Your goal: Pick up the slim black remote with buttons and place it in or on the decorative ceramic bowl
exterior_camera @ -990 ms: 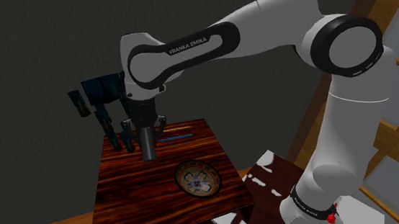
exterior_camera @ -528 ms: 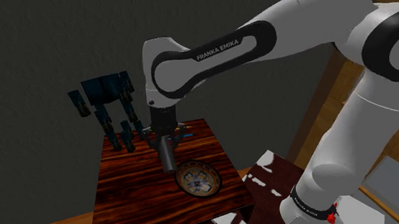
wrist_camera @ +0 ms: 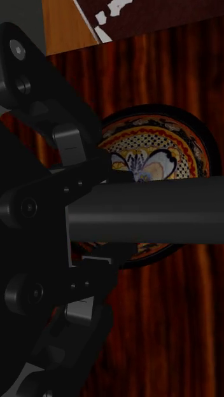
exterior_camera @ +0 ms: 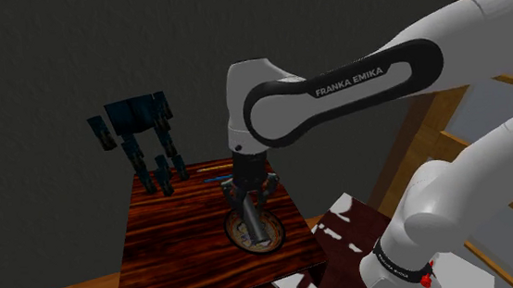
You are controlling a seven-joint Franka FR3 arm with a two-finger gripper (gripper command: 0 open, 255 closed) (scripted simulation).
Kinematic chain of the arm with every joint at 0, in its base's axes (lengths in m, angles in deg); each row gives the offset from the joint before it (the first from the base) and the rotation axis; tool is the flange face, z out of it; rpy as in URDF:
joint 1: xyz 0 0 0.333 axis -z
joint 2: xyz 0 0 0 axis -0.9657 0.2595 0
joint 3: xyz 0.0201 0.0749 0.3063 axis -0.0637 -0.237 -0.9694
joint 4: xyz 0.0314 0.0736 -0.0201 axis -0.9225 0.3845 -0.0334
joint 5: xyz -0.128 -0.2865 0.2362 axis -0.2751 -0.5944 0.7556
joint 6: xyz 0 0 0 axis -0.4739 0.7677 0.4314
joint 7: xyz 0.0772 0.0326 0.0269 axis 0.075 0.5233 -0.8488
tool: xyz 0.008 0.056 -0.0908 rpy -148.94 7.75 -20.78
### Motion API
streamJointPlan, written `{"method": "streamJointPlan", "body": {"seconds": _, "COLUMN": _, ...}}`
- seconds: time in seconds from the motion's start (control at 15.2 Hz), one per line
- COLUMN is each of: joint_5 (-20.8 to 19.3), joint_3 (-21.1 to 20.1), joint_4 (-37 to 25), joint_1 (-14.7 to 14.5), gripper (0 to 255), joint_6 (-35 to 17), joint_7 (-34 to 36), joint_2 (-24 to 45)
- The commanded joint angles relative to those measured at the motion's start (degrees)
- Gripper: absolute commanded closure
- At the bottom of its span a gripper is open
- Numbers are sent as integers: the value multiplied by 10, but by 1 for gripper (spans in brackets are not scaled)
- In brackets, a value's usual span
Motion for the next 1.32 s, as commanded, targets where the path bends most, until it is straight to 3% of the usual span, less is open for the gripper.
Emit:
{"method": "streamJointPlan", "body": {"seconds": 0.0, "joint_5": 14, "joint_3": 3, "joint_4": 34, "joint_1": -8, "gripper": 255, "joint_6": -6, "joint_7": -8, "joint_2": -28}}
{"method": "streamJointPlan", "body": {"seconds": 0.66, "joint_5": 22, "joint_3": -16, "joint_4": 77, "joint_1": -8, "gripper": 255, "joint_6": -93, "joint_7": -19, "joint_2": 17}}
{"method": "streamJointPlan", "body": {"seconds": 1.12, "joint_5": 23, "joint_3": -16, "joint_4": 77, "joint_1": -8, "gripper": 255, "joint_6": -93, "joint_7": -19, "joint_2": 17}}
{"method": "streamJointPlan", "body": {"seconds": 1.19, "joint_5": 23, "joint_3": -16, "joint_4": 77, "joint_1": -8, "gripper": 0, "joint_6": -93, "joint_7": -19, "joint_2": 17}}
{"method": "streamJointPlan", "body": {"seconds": 1.25, "joint_5": 23, "joint_3": -16, "joint_4": 77, "joint_1": -8, "gripper": 0, "joint_6": -94, "joint_7": -19, "joint_2": 18}}
